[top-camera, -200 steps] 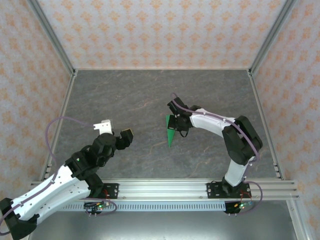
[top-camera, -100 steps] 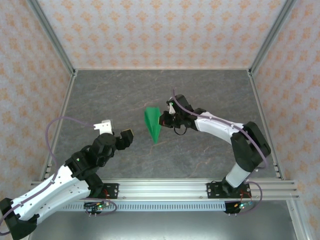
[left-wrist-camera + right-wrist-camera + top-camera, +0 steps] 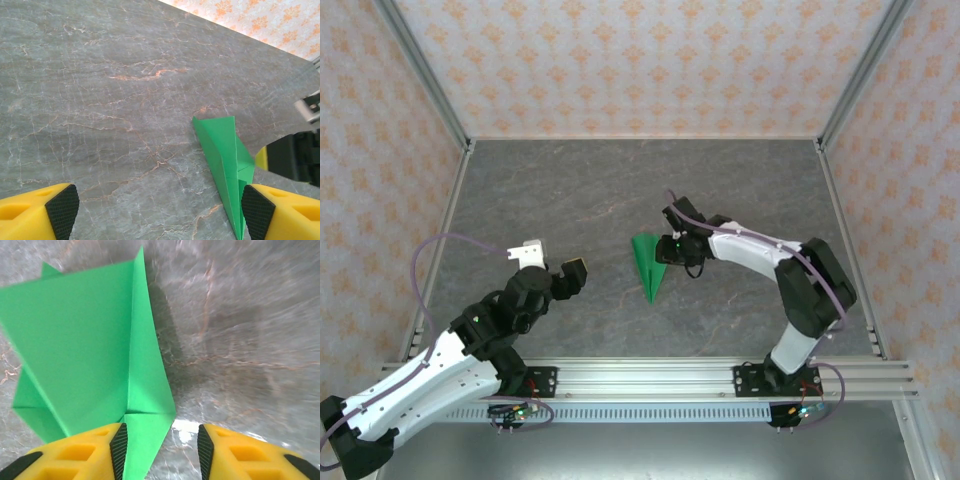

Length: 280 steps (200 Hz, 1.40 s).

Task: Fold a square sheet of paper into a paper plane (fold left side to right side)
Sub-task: Place the paper plane at the center of the table, then pick up the paper plane at the center of the table.

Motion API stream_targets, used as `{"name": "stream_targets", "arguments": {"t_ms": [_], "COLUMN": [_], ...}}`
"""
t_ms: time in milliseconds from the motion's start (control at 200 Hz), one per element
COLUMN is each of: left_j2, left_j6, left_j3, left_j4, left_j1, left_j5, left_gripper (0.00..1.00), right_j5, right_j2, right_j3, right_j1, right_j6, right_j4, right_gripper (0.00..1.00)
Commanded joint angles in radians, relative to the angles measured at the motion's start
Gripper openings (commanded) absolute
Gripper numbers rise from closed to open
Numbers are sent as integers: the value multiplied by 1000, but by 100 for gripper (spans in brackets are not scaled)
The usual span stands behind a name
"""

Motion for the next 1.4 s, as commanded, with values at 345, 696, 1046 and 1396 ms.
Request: {"name": "stream_targets", "arguments": {"t_ms": [345, 696, 1046, 1396], "left_j2": [5, 6, 14, 14], "left_j6": [36, 30, 30, 66], "left_j3": [-13, -19, -19, 2], "left_j4": [20, 20, 17, -2], "left_j1": [8, 8, 8, 8], "left_j5": [-3, -13, -17, 35], "left_gripper": [94, 94, 94, 95], "right_j5": [72, 33, 33, 37], "right_j2": [18, 102, 167, 243], "right_j3": [72, 108, 139, 205], "right_j1": [162, 179, 181, 144], "right_j6": [67, 58, 56, 46], "right_j4": [-128, -109, -101, -106], "right_gripper": [51, 50, 39, 5]}}
